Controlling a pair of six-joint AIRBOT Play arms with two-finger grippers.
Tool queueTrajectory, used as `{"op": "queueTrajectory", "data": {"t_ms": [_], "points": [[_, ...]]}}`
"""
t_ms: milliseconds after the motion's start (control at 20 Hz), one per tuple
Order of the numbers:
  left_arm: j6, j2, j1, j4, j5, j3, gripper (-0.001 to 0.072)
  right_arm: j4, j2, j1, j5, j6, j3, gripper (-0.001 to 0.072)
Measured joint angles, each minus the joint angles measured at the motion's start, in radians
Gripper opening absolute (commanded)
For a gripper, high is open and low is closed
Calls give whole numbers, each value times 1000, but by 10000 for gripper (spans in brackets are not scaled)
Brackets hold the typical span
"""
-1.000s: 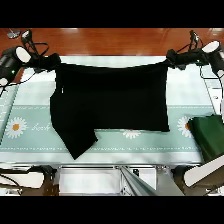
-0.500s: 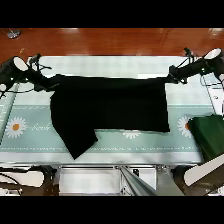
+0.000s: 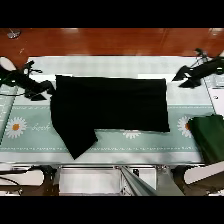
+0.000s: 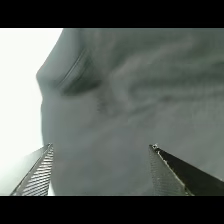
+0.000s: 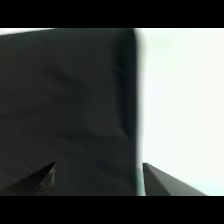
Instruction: Fold the shirts.
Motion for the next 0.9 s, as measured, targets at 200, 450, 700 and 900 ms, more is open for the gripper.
{"op": "queueTrajectory", "data": {"t_ms": [200, 450, 700, 900], "points": [[45, 167, 118, -15, -26, -227, 699, -37, 227, -111, -73, -43, -262, 628], [194, 381, 345, -274, 39, -612, 700, 85, 487, -170, -234, -150, -713, 628], [304, 455, 415, -460, 106, -850, 700, 217, 593, -175, -310, -221, -955, 628], [328, 468, 354, -521, 166, -933, 699, 256, 612, -150, -320, -238, -1014, 628]]}}
